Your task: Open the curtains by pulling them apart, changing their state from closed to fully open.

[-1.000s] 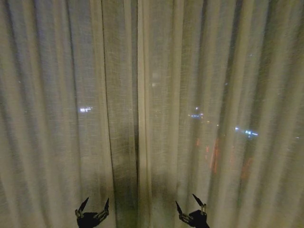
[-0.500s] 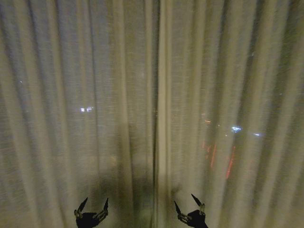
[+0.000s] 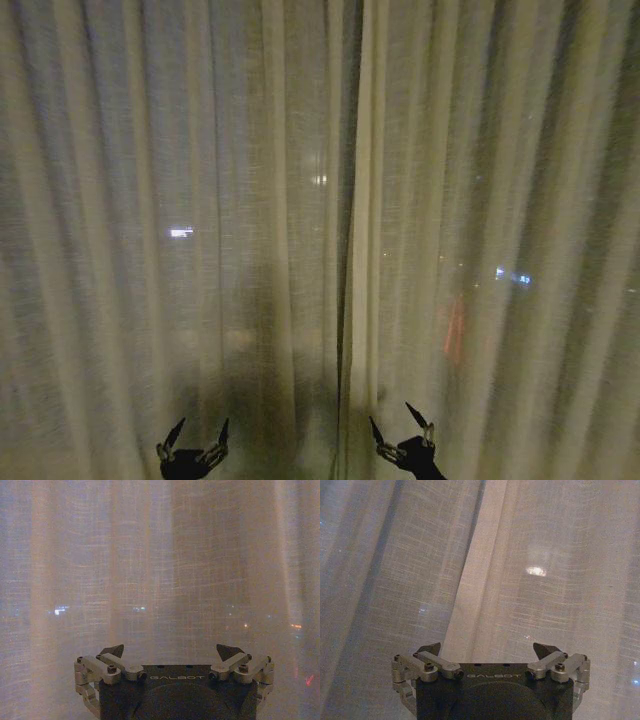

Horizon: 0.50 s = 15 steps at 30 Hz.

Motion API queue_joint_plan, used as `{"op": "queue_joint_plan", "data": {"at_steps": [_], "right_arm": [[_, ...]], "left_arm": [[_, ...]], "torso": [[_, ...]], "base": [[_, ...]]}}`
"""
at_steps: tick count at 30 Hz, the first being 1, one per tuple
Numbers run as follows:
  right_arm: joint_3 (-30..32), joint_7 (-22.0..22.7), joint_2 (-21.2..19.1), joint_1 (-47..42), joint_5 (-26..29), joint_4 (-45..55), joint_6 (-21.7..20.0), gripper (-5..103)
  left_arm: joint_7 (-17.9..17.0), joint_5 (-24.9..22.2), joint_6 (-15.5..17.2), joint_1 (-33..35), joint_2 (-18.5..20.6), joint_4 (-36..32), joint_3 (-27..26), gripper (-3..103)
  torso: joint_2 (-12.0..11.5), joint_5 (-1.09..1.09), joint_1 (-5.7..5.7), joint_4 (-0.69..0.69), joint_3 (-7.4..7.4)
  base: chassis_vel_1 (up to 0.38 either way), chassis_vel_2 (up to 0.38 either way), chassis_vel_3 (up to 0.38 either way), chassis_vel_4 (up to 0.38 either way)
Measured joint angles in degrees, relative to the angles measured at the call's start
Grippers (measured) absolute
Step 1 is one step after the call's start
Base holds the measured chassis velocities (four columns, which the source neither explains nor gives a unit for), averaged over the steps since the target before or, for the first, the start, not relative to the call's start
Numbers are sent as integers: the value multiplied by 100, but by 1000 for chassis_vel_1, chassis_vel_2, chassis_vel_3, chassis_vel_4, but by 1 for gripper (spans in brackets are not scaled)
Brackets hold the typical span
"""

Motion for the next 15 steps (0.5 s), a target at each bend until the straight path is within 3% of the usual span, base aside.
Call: {"op": "queue_joint_plan", "data": {"at_steps": [7,9,15], "right_arm": [[-110,35,1,-55,-34,2,-6,100],[-184,123,1,-84,-98,2,-180,100],[-235,332,1,125,-113,-80,-405,100]], "left_arm": [[-1,-1,-11,7,4,-1,-9,100],[-1,-10,-32,22,11,0,-20,100],[10,-20,-47,61,-5,-1,-30,100]], "torso": [[0,-2,4,2,1],[-3,0,11,1,3],[-3,1,4,0,1]], "base": [[-183,237,186,-212],[-110,149,112,-147],[-56,29,35,-38]]}}
